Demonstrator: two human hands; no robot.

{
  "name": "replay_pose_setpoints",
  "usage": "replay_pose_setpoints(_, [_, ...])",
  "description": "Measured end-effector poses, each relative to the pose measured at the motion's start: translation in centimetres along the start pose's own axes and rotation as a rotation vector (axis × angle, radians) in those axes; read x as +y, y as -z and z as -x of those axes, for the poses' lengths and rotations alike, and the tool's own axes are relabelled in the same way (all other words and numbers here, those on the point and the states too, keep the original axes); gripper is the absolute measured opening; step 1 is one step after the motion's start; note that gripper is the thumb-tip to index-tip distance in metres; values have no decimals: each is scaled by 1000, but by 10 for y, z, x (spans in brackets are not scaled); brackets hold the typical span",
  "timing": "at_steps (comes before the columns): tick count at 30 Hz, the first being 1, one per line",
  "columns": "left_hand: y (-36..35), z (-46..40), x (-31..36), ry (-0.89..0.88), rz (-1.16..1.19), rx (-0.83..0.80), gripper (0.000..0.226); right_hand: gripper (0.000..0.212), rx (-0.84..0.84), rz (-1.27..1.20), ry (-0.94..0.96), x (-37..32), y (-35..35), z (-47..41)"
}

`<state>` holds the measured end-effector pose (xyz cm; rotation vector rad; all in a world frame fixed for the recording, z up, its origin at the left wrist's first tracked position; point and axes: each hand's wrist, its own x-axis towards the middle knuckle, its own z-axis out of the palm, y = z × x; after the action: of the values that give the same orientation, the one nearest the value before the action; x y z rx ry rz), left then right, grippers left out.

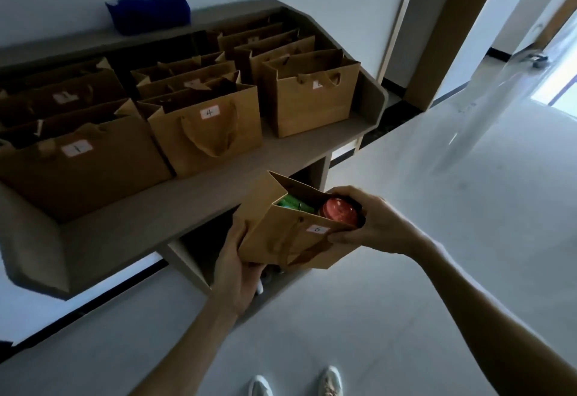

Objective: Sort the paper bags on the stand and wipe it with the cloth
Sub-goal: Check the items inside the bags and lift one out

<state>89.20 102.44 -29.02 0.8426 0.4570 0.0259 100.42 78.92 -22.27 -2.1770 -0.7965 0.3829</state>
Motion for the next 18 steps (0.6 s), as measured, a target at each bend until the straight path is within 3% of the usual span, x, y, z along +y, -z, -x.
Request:
replay_pose_setpoints(6, [17,-24,-28,174,-54,189,35,65,-39,43,-116,34,-29,-4])
replay_pose_setpoints(9, [32,-44,-35,221,-78,189,30,62,5,102,-170,46,-51,-14])
replay_pose_setpoints(18, [93,-139,-56,331,-108,351,39,62,148,120,-340,97,-144,-85])
